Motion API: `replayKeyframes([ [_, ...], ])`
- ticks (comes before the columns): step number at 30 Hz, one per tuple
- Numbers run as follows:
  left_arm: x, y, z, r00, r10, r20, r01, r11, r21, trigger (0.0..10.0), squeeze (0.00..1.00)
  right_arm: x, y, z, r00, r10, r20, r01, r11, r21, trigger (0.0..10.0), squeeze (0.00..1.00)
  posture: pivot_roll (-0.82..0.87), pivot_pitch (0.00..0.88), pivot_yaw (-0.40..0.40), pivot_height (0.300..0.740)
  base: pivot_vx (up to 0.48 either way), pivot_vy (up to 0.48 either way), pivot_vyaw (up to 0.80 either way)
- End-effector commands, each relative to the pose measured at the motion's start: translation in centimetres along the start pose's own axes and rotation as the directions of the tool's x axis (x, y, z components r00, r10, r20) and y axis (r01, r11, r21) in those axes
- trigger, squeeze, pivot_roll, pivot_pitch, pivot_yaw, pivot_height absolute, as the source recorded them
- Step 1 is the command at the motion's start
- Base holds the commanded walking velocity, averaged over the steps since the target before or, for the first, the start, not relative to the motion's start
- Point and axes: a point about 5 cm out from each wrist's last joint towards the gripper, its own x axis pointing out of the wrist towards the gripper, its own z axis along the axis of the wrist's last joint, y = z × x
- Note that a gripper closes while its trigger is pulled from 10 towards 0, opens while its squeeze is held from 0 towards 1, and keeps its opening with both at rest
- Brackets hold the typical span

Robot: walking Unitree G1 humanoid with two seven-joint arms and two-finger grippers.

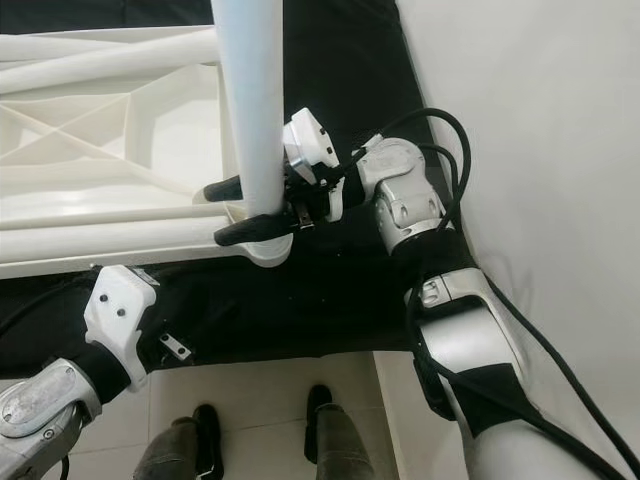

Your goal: Building children table

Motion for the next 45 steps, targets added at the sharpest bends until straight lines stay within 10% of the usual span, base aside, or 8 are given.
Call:
replayKeyframes([
  [1, -0.3, -0.3, -0.4, 0.999, -0.016, -0.027, 0.016, 1.0, -0.005, 10.0, 0.0, 0.2, 1.6, -3.7, 0.993, 0.057, -0.106, -0.041, 0.988, 0.151, 10.0, 0.0, 0.17, 0.464, -0.054, 0.74, 0.0, 0.0, 0.0],
  [18, -0.1, -0.5, -0.4, 1.0, -0.02, -0.022, 0.02, 1.0, -0.004, 10.0, 0.0, 0.5, -0.1, -4.7, 0.942, -0.314, -0.116, 0.331, 0.926, 0.18, 10.0, 0.0, 0.14, 0.449, -0.088, 0.74, 0.0, 0.0, 0.0],
  [21, -0.1, -0.5, -0.4, 1.0, -0.009, -0.017, 0.009, 1.0, -0.004, 10.0, 0.0, 0.4, 1.9, -7.0, 0.744, -0.618, -0.255, 0.665, 0.722, 0.192, 10.0, 0.0, 0.14, 0.446, -0.117, 0.74, 0.0, 0.0, 0.0],
  [23, -0.2, -0.4, -0.5, 1.0, 0.006, -0.018, -0.006, 1.0, -0.001, 10.0, 0.0, 0.6, 6.8, -8.4, 0.36, -0.836, -0.415, 0.933, 0.333, 0.137, 10.0, 0.0, 0.15, 0.447, -0.112, 0.74, 0.0, 0.0, 0.0],
  [26, -0.3, 0.1, -0.6, 1.0, 0.024, -0.02, -0.024, 1.0, 0.003, 10.0, 0.0, 1.7, 10.8, -8.7, 0.209, -0.84, -0.502, 0.978, 0.165, 0.131, 10.0, 0.0, 0.14, 0.445, -0.091, 0.74, 0.0, 0.0, 0.0],
  [42, 0.9, 1.4, -0.7, 0.999, 0.047, 0.014, -0.047, 0.999, 0.02, 10.0, 0.0, 4.7, 8.6, -7.6, 0.235, -0.861, -0.451, 0.965, 0.149, 0.218, 10.0, 0.0, 0.12, 0.343, -0.074, 0.74, 0.0, 0.0, 0.0],
  [43, 1.0, 1.4, -0.7, 0.999, 0.049, 0.018, -0.049, 0.999, 0.019, 10.0, 0.0, 4.6, 7.9, -6.7, 0.268, -0.884, -0.382, 0.947, 0.169, 0.273, 10.0, 1.0, 0.12, 0.336, -0.08, 0.74, 0.0, 0.0, 0.0],
  [45, 1.0, 1.4, -0.7, 0.998, 0.051, 0.022, -0.052, 0.999, 0.018, 10.0, 0.0, 4.6, 7.3, -5.7, 0.322, -0.896, -0.307, 0.917, 0.214, 0.337, 10.0, 1.0, 0.12, 0.333, -0.082, 0.74, 0.0, 0.0, 0.0],
])
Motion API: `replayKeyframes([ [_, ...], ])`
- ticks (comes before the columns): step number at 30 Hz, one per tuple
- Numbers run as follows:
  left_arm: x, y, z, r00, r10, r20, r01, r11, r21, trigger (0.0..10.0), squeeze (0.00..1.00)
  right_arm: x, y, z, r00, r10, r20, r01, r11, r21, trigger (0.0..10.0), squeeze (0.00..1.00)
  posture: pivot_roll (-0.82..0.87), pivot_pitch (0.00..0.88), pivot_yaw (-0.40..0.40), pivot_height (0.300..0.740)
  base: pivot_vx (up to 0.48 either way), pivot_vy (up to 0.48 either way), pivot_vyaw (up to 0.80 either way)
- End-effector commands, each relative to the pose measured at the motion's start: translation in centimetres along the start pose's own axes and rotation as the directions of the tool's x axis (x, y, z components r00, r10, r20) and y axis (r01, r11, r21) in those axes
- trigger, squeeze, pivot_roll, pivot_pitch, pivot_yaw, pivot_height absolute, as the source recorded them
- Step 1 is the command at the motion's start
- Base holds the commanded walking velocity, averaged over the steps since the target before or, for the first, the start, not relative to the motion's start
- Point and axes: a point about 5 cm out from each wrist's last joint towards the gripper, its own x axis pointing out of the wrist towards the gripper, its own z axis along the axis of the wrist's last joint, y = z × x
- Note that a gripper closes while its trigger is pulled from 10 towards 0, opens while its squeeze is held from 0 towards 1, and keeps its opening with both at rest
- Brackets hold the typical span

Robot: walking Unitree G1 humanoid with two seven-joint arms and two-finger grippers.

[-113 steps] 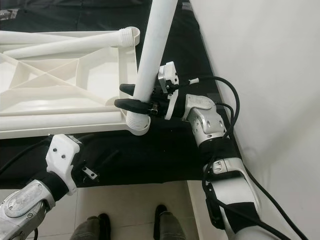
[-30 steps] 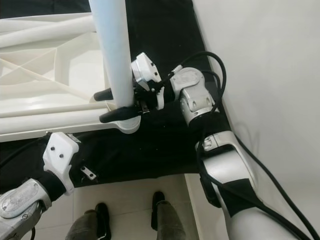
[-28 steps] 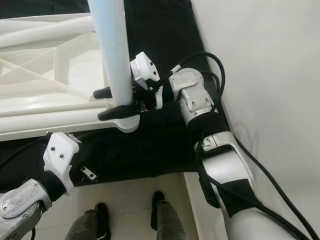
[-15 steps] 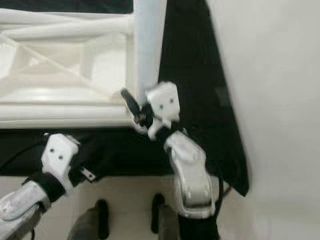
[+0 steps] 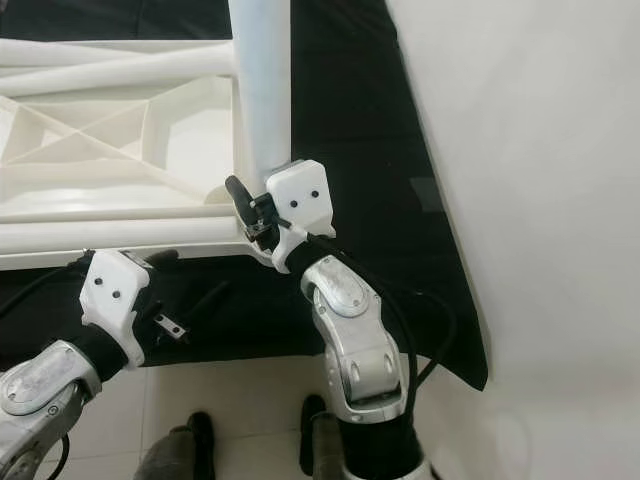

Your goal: Building children table

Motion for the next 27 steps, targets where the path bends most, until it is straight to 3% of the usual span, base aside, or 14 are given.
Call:
replayKeyframes([
  [1, -0.1, -0.3, -0.4, 1.0, -0.002, -0.01, 0.002, 1.0, -0.009, 10.0, 0.0, 0.1, -0.5, -1.2, 0.998, 0.051, -0.046, -0.047, 0.996, 0.07, 10.0, 1.0, 0.12, 0.327, -0.086, 0.74, 0.0, 0.0, 0.0],
  [2, -0.1, -0.2, -0.4, 1.0, 0.004, -0.006, -0.004, 1.0, -0.009, 10.0, 0.0, 0.4, -0.6, -0.1, 0.987, 0.163, 0.016, -0.164, 0.985, 0.058, 10.0, 1.0, 0.13, 0.321, -0.087, 0.74, 0.0, 0.0, 0.0],
  [3, 0.0, -0.1, -0.4, 1.0, 0.01, -0.003, -0.01, 1.0, -0.01, 10.0, 0.0, 0.6, -1.1, 0.8, 0.971, 0.234, 0.048, -0.235, 0.972, 0.012, 10.0, 0.61, 0.13, 0.319, -0.087, 0.74, 0.0, 0.0, 0.0],
  [4, 0.0, -0.1, -0.4, 1.0, 0.014, 0.0, -0.015, 1.0, -0.012, 10.0, 0.0, 0.9, -1.8, 1.6, 0.957, 0.285, 0.058, -0.281, 0.958, -0.061, 10.0, 0.0, 0.13, 0.316, -0.09, 0.74, 0.0, 0.0, 0.0],
  [9, 0.0, 0.0, -0.5, 1.0, 0.018, 0.002, -0.018, 1.0, -0.011, 10.0, 0.0, 1.5, -3.5, 3.3, 0.895, 0.444, 0.038, -0.431, 0.883, -0.185, 10.0, 0.0, 0.13, 0.306, -0.102, 0.74, 0.0, 0.0, 0.0],
  [11, 0.0, 0.0, -0.5, 1.0, 0.018, 0.002, -0.018, 1.0, -0.011, 10.0, 0.0, 1.5, -3.5, 3.3, 0.895, 0.444, 0.038, -0.431, 0.883, -0.185, 10.0, 0.0, 0.13, 0.306, -0.102, 0.74, 0.0, 0.0, 0.0],
  [12, 0.0, -0.1, -0.6, 1.0, 0.019, 0.003, -0.019, 1.0, -0.01, 10.0, 0.0, 1.6, -3.8, 3.5, 0.85, 0.527, 0.007, -0.515, 0.832, -0.206, 10.0, 0.0, 0.13, 0.299, -0.11, 0.74, 0.0, 0.0, 0.0],
  [14, 0.0, -0.1, -0.6, 1.0, 0.019, 0.003, -0.019, 1.0, -0.01, 10.0, 0.0, 1.6, -3.8, 3.5, 0.85, 0.527, 0.007, -0.515, 0.832, -0.206, 10.0, 0.0, 0.13, 0.299, -0.11, 0.74, 0.0, 0.0, 0.0],
  [17, 0.1, -0.6, -0.9, 1.0, 0.013, 0.007, -0.013, 1.0, -0.011, 10.0, 0.0, 2.6, -4.2, 3.6, 0.689, 0.718, -0.097, -0.721, 0.666, -0.194, 10.0, 0.0, 0.15, 0.28, -0.135, 0.74, 0.0, 0.0, 0.0],
  [19, 0.1, -0.8, -1.0, 1.0, 0.01, 0.009, -0.01, 1.0, -0.014, 10.0, 0.0, 2.9, -4.2, 3.7, 0.664, 0.741, -0.101, -0.744, 0.643, -0.179, 10.0, 0.0, 0.15, 0.278, -0.136, 0.74, 0.0, 0.0, 0.0],
  [20, 0.1, -0.9, -1.0, 1.0, 0.005, 0.01, -0.005, 1.0, -0.018, 10.0, 0.0, 3.2, -4.2, 3.9, 0.65, 0.754, -0.092, -0.757, 0.633, -0.161, 4.1, 0.0, 0.15, 0.273, -0.139, 0.74, 0.0, 0.0, 0.0],
  [21, 0.1, -0.9, -1.0, 1.0, 0.005, 0.01, -0.005, 1.0, -0.018, 10.0, 0.0, 3.2, -4.2, 3.9, 0.65, 0.754, -0.092, -0.757, 0.633, -0.161, 4.1, 0.0, 0.15, 0.273, -0.139, 0.74, 0.0, 0.0, 0.0],
  [22, 0.0, -1.0, -1.0, 1.0, 0.0, 0.012, 0.001, 1.0, -0.028, 10.0, 0.0, 3.5, -4.2, 4.0, 0.633, 0.769, -0.088, -0.772, 0.619, -0.145, 0.0, 0.0, 0.15, 0.269, -0.144, 0.74, 0.0, 0.0, 0.0],
  [27, -0.1, -1.2, -1.1, 1.0, -0.014, 0.024, 0.015, 0.998, -0.054, 10.0, 0.0, 3.7, -4.7, 3.5, 0.573, 0.813, -0.097, -0.818, 0.563, -0.118, 0.0, 0.0, 0.15, 0.261, -0.148, 0.74, 0.0, 0.0, 0.0],
])
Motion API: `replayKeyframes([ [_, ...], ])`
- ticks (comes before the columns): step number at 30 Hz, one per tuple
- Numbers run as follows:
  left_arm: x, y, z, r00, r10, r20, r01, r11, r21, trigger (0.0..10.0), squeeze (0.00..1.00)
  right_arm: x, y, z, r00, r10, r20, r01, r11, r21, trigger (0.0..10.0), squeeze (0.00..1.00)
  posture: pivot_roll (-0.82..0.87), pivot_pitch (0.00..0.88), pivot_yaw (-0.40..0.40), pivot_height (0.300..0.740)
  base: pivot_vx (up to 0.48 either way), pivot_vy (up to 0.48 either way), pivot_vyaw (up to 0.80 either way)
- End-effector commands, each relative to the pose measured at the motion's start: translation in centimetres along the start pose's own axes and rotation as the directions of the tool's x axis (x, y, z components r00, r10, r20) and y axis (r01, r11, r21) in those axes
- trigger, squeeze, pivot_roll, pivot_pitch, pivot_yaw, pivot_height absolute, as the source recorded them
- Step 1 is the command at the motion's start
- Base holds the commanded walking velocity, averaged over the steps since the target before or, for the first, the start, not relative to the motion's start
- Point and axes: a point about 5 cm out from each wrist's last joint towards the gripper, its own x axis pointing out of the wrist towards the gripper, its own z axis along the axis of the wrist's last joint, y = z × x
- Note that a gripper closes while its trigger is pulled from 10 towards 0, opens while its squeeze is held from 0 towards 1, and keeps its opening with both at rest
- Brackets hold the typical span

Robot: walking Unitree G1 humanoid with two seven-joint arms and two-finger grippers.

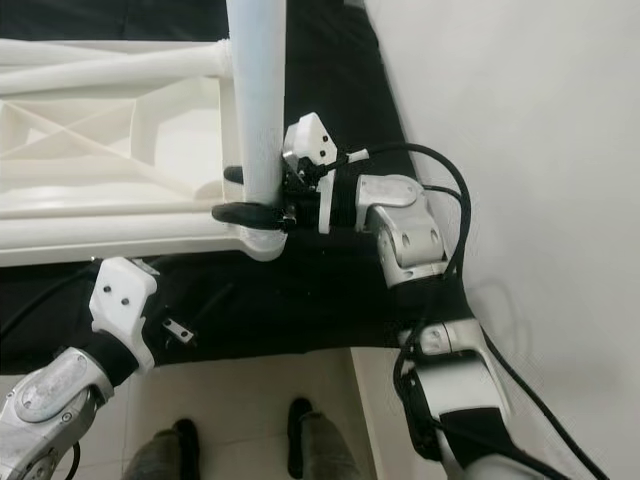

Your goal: Building children table

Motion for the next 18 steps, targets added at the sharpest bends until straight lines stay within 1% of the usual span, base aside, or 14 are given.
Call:
replayKeyframes([
  [1, -0.2, -0.4, -0.4, 1.0, -0.015, -0.007, 0.014, 1.0, -0.019, 10.0, 0.0, 0.4, 0.5, -0.9, 0.998, 0.061, 0.007, -0.061, 0.997, 0.038, 0.0, 0.0, 0.15, 0.261, -0.148, 0.74, 0.0, 0.0, 0.0],
  [4, -0.3, -0.5, -0.5, 1.0, -0.009, -0.005, 0.008, 1.0, -0.024, 10.0, 0.0, 0.0, 0.6, -1.6, 0.998, 0.066, -0.005, -0.066, 0.997, 0.046, 0.0, 0.0, 0.14, 0.26, -0.146, 0.74, 0.0, 0.0, 0.0],
  [6, -0.5, -0.5, -0.8, 1.0, 0.0, -0.009, 0.0, 1.0, -0.031, 10.0, 0.0, -0.4, 0.8, -2.7, 1.0, 0.019, -0.02, -0.018, 0.998, 0.059, 0.0, 0.0, 0.13, 0.259, -0.148, 0.74, 0.0, 0.0, 0.0],
  [8, -0.5, -0.5, -0.8, 1.0, 0.0, -0.009, 0.0, 1.0, -0.031, 10.0, 0.0, -0.4, 0.8, -2.7, 1.0, 0.019, -0.02, -0.018, 0.998, 0.059, 0.0, 0.0, 0.13, 0.259, -0.148, 0.74, 0.0, 0.0, 0.0],
  [9, -0.6, -0.5, -0.9, 1.0, 0.008, -0.014, -0.009, 0.999, -0.032, 10.0, 0.0, -0.5, 1.2, -3.8, 0.996, -0.068, -0.053, 0.071, 0.995, 0.068, 0.0, 0.0, 0.12, 0.258, -0.165, 0.74, 0.0, 0.0, 0.0],
  [10, -0.7, -0.4, -1.1, 1.0, 0.02, -0.017, -0.021, 0.999, -0.036, 10.0, 0.0, -0.1, 1.7, -5.6, 0.953, -0.273, -0.133, 0.287, 0.953, 0.101, 0.0, 0.0, 0.11, 0.258, -0.18, 0.74, 0.0, 0.0, 0.0],
  [11, -0.7, -0.4, -1.1, 1.0, 0.02, -0.017, -0.021, 0.999, -0.036, 10.0, 0.0, -0.1, 1.7, -5.6, 0.953, -0.273, -0.133, 0.287, 0.953, 0.101, 0.0, 0.0, 0.11, 0.258, -0.18, 0.74, 0.0, 0.0, 0.0],
  [12, -0.9, -0.4, -1.4, 0.999, 0.03, -0.023, -0.031, 0.999, -0.038, 10.0, 0.0, 0.1, 3.6, -8.5, 0.796, -0.539, -0.276, 0.586, 0.8, 0.128, 0.0, 0.0, 0.09, 0.261, -0.189, 0.74, 0.0, 0.0, 0.0],
  [14, -0.9, -0.4, -1.4, 0.999, 0.03, -0.023, -0.031, 0.999, -0.038, 10.0, 0.0, 0.1, 3.6, -8.5, 0.796, -0.539, -0.276, 0.586, 0.8, 0.128, 0.0, 0.0, 0.09, 0.261, -0.189, 0.74, 0.0, 0.0, 0.0],
  [15, -0.8, -0.3, -1.5, 0.999, 0.041, -0.026, -0.042, 0.998, -0.044, 10.0, 0.0, 0.0, 5.9, -10.1, 0.646, -0.667, -0.371, 0.744, 0.659, 0.109, 0.0, 0.0, 0.1, 0.28, -0.178, 0.74, 0.0, 0.0, 0.0],
  [16, -0.8, -0.3, -1.5, 0.999, 0.041, -0.026, -0.042, 0.998, -0.044, 10.0, 0.0, 0.0, 5.9, -10.1, 0.646, -0.667, -0.371, 0.744, 0.659, 0.109, 0.0, 0.0, 0.1, 0.28, -0.178, 0.74, 0.0, 0.0, 0.0],
  [17, -0.9, -0.4, -1.7, 0.999, 0.045, -0.027, -0.046, 0.997, -0.059, 10.0, 0.0, 0.3, 7.2, -10.8, 0.574, -0.704, -0.417, 0.798, 0.595, 0.093, 0.0, 0.0, 0.08, 0.271, -0.156, 0.74, 0.0, 0.0, 0.0],
  [18, -0.9, -0.4, -1.7, 0.999, 0.045, -0.027, -0.046, 0.997, -0.059, 10.0, 0.0, 0.3, 7.2, -10.8, 0.574, -0.704, -0.417, 0.798, 0.595, 0.093, 0.0, 0.0, 0.08, 0.271, -0.156, 0.74, 0.0, 0.0, 0.0],
])
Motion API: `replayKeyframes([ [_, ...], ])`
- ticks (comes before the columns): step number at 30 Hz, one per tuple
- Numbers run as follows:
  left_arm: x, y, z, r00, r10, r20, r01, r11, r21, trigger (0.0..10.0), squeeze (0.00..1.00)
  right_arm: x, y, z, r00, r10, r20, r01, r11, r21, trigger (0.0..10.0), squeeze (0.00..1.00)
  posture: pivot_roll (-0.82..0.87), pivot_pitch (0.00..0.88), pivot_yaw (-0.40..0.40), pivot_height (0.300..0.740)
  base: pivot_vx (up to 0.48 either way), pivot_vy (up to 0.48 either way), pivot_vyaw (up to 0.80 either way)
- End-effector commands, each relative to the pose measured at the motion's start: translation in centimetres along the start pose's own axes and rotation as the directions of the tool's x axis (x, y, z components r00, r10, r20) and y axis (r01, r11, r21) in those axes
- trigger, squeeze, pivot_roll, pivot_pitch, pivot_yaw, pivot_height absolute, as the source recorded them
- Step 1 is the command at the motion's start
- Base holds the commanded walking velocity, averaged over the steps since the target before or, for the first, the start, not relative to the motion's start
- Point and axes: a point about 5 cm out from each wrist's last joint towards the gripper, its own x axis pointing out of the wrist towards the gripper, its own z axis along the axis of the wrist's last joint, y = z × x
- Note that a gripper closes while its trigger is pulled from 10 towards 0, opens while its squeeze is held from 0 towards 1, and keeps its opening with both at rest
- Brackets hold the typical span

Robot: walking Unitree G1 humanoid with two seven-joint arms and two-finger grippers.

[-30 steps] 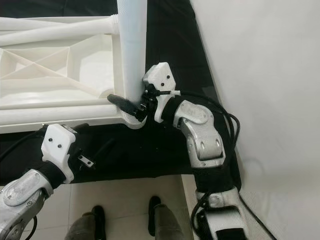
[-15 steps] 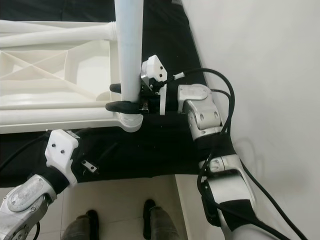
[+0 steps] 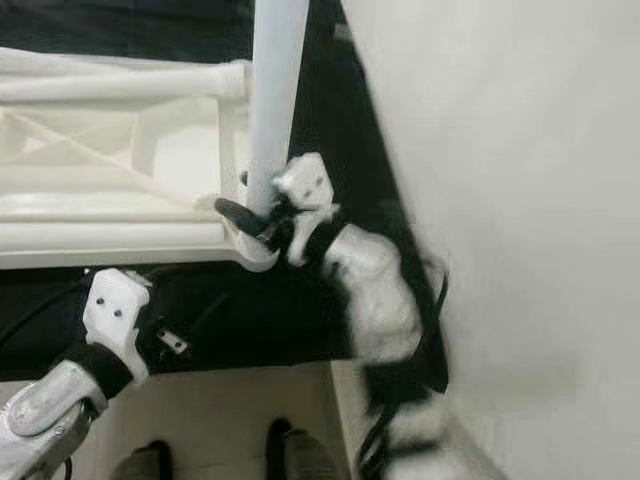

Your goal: Building children table

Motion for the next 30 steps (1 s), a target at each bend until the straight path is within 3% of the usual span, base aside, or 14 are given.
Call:
replayKeyframes([
  [1, -0.1, -0.1, -0.6, 1.0, 0.002, -0.019, -0.002, 1.0, -0.012, 10.0, 0.0, -1.5, -0.1, -5.6, 0.95, -0.085, -0.3, 0.087, 0.996, -0.007, 0.0, 0.0, 0.08, 0.266, -0.14, 0.74, 0.0, 0.0, 0.0],
  [4, 0.2, 0.0, -0.7, 1.0, -0.002, -0.02, 0.001, 1.0, -0.02, 10.0, 0.0, -0.7, 0.4, -5.2, 0.962, -0.027, -0.271, 0.023, 1.0, -0.02, 0.0, 0.0, 0.08, 0.264, -0.133, 0.74, 0.0, 0.0, 0.0],
  [5, 0.3, 0.2, -0.7, 1.0, -0.001, -0.019, 0.0, 1.0, -0.021, 10.0, 0.0, -0.4, 0.3, -5.2, 0.963, -0.027, -0.268, 0.018, 0.999, -0.033, 4.3, 0.0, 0.07, 0.264, -0.128, 0.74, 0.0, 0.0, 0.0],
  [6, 0.4, 0.3, -0.7, 1.0, 0.002, -0.016, -0.003, 1.0, -0.023, 10.0, 0.0, -0.2, 0.4, -5.1, 0.964, -0.016, -0.264, 0.006, 0.999, -0.04, 10.0, 0.0, 0.07, 0.263, -0.129, 0.74, 0.0, 0.0, 0.0],
  [7, 0.4, 0.3, -0.7, 1.0, 0.005, -0.015, -0.005, 1.0, -0.024, 10.0, 0.0, 0.0, 0.3, -5.1, 0.965, -0.011, -0.262, -0.001, 0.999, -0.044, 10.0, 0.96, 0.07, 0.263, -0.129, 0.74, 0.0, 0.0, 0.0],
  [10, 0.4, 0.3, -0.7, 1.0, 0.004, -0.014, -0.004, 1.0, -0.023, 10.0, 0.0, 0.4, 0.3, -4.7, 0.973, 0.034, -0.228, -0.04, 0.999, -0.022, 10.0, 0.96, 0.07, 0.262, -0.129, 0.74, 0.0, 0.0, 0.0],
  [11, 0.5, 0.2, -0.7, 1.0, 0.002, -0.013, -0.002, 1.0, -0.022, 10.0, 0.0, 0.8, 0.7, -4.0, 0.975, 0.131, -0.177, -0.124, 0.991, 0.052, 10.0, 1.0, 0.08, 0.259, -0.131, 0.74, 0.0, 0.0, 0.0],
  [15, 0.6, 0.2, -0.5, 1.0, -0.009, -0.005, 0.009, 1.0, -0.02, 10.0, 0.0, 1.1, 1.0, -1.6, 0.935, 0.352, -0.036, -0.349, 0.935, 0.068, 10.0, 1.0, 0.09, 0.252, -0.133, 0.74, 0.0, 0.0, 0.0],
  [16, 0.7, 0.2, -0.4, 1.0, -0.015, -0.002, 0.015, 1.0, -0.018, 10.0, 0.0, 1.0, 1.0, -0.6, 0.896, 0.444, 0.0, -0.443, 0.895, 0.056, 10.0, 0.0, 0.09, 0.252, -0.134, 0.74, 0.0, 0.0, 0.0],
  [21, 0.6, 0.1, -0.1, 0.999, -0.037, 0.001, 0.038, 0.999, -0.012, 10.0, 0.0, 0.6, 0.4, 0.8, 0.792, 0.611, -0.001, -0.611, 0.791, -0.029, 10.0, 0.0, 0.11, 0.247, -0.133, 0.74, 0.0, 0.0, 0.0],
  [23, 0.4, -0.3, 0.1, 0.997, -0.071, 0.001, 0.071, 0.997, -0.009, 10.0, 0.0, 0.4, -0.8, 1.1, 0.689, 0.724, -0.036, -0.725, 0.687, -0.051, 10.0, 0.0, 0.13, 0.244, -0.138, 0.74, 0.0, 0.0, 0.0],
  [24, 0.4, -0.3, 0.1, 0.997, -0.071, 0.001, 0.071, 0.997, -0.009, 10.0, 0.0, 0.4, -0.8, 1.1, 0.689, 0.724, -0.036, -0.725, 0.687, -0.051, 10.0, 0.0, 0.13, 0.244, -0.138, 0.74, 0.0, 0.0, 0.0],
  [25, 0.3, -0.5, 0.2, 0.996, -0.089, 0.002, 0.089, 0.996, -0.008, 10.0, 0.0, 0.3, -1.6, 1.1, 0.637, 0.77, -0.046, -0.771, 0.636, -0.029, 10.0, 0.0, 0.13, 0.244, -0.14, 0.74, 0.0, 0.0, 0.0],
  [30, -0.3, -0.8, 0.7, 0.993, -0.115, 0.002, 0.115, 0.993, -0.007, 10.0, 0.0, 1.1, -3.2, 1.4, 0.591, 0.801, -0.099, -0.805, 0.592, -0.018, 10.0, 0.0, 0.15, 0.24, -0.141, 0.74, 0.0, 0.0, 0.0],
])
